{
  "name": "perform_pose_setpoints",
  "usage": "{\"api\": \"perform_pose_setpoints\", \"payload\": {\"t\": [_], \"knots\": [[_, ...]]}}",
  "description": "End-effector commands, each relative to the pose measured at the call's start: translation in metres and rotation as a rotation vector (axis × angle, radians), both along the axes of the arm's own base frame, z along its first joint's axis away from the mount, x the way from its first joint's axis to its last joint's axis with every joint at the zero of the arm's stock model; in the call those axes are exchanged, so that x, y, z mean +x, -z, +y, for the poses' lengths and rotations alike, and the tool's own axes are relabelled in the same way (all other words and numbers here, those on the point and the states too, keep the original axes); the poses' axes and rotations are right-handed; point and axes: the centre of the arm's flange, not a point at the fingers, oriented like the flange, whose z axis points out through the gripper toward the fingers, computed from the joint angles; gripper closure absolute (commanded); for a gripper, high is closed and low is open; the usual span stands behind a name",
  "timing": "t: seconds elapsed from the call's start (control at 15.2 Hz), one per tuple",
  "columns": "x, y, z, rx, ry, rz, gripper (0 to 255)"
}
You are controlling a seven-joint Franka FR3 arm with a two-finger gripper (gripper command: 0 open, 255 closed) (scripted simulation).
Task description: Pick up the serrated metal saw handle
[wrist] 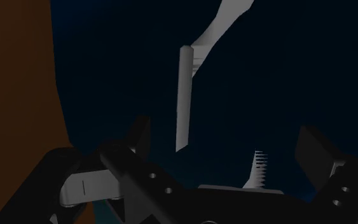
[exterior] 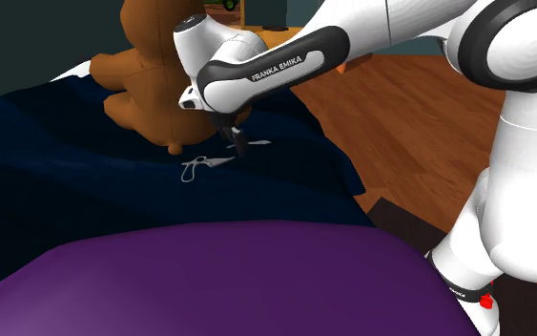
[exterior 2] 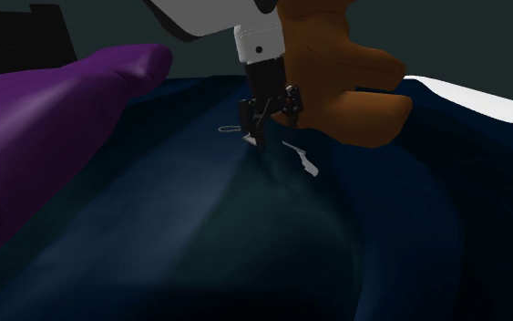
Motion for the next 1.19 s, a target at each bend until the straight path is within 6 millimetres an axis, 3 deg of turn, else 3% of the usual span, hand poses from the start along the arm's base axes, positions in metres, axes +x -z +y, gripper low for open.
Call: {"api": "perform_pose_setpoints", "payload": {"t": [0.0, 0.13, 0.2, 0.79, 1.12], "knots": [[0.0, 0.008, 0.001, 0.0, -0.001, 0.0, 0], [0.0, 0.008, 0.001, 0.0, -0.001, 0.0, 0], [0.0, 0.008, 0.001, 0.0, -0.001, 0.0, 255], [0.0, 0.008, 0.001, 0.0, -0.001, 0.0, 255], [0.0, -0.019, 0.001, 0.0, -0.001, 0.0, 255]]}}
